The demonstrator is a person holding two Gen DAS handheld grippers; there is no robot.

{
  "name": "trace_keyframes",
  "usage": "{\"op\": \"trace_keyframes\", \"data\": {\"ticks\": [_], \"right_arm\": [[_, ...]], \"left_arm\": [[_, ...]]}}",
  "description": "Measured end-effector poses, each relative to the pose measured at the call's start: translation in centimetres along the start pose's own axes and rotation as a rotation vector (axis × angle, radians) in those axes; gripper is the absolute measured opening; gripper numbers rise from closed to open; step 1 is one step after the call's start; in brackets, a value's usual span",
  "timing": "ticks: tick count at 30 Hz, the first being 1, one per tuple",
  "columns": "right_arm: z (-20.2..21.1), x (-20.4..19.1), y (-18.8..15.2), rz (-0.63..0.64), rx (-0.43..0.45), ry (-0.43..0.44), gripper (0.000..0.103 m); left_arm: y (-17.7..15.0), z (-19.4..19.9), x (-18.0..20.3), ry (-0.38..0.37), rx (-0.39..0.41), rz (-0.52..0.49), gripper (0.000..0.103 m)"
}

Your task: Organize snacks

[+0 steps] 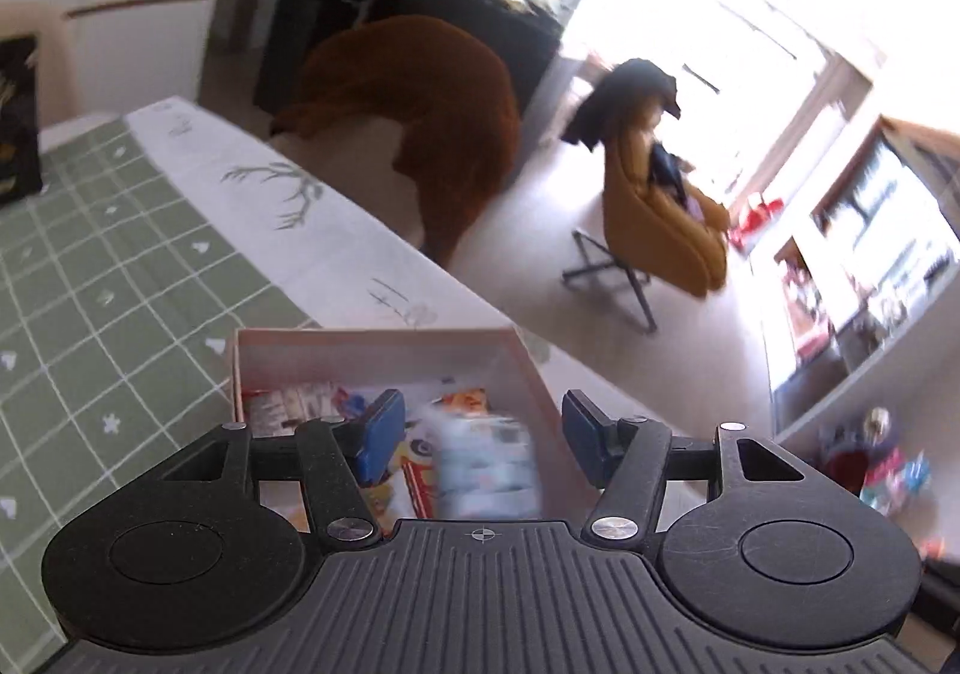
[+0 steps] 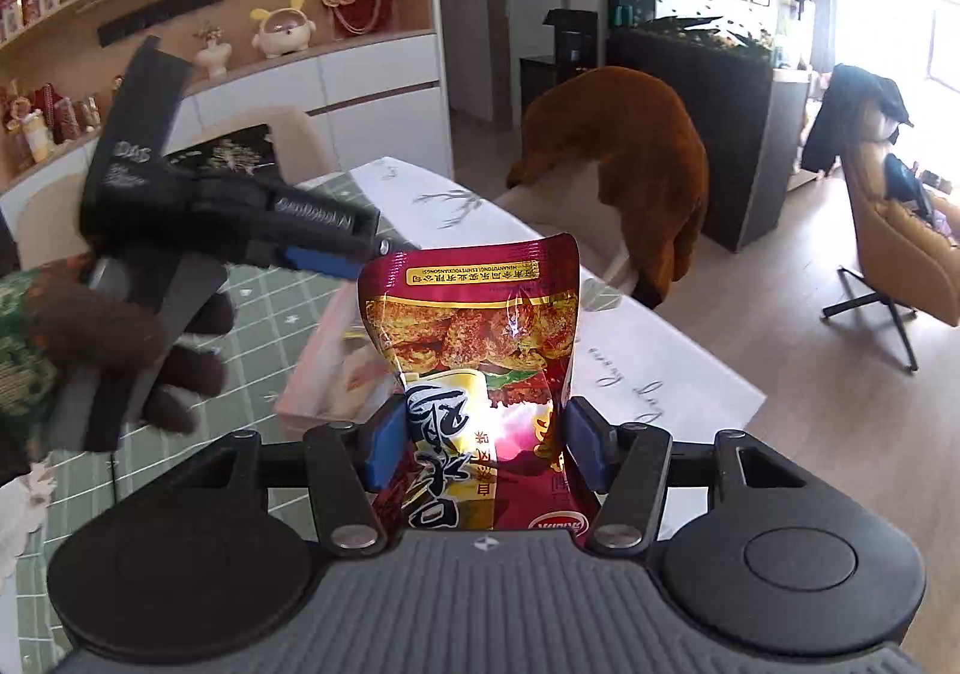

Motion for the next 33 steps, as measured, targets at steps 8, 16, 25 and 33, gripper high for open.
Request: {"op": "trace_keyframes", "data": {"ticks": [8, 16, 25, 33], "right_arm": [[-4.5, 2.0, 3.3, -0.109, 0.002, 0.084, 0.057], [-12.5, -0.1, 5.7, -0.128, -0.05, 0.089, 0.072], [-9.8, -6.4, -7.2, -0.134, -0.178, 0.031, 0.073], [-9.4, -8.8, -12.3, -0.112, -0.182, -0.039, 0.079]], "left_arm": [[-2.3, 6.4, -4.6, 0.098, 0.132, 0.057, 0.064], [-13.0, 7.3, -8.5, 0.27, 0.043, -0.044, 0.064], [-19.7, 9.4, -9.9, 0.324, 0.003, -0.149, 0.064], [-21.1, 8.2, -9.0, 0.379, 0.106, -0.249, 0.067]]}}
Point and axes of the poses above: each gripper's, at about its wrist camera, not at the fingertips, and z roughly against the way its jaws point, x to its right, y to its top, the point moved 6 cm from there along -z, roughly the way its jaws point, and after that the axes turned 6 degrees about z, right-handed, at the moved point
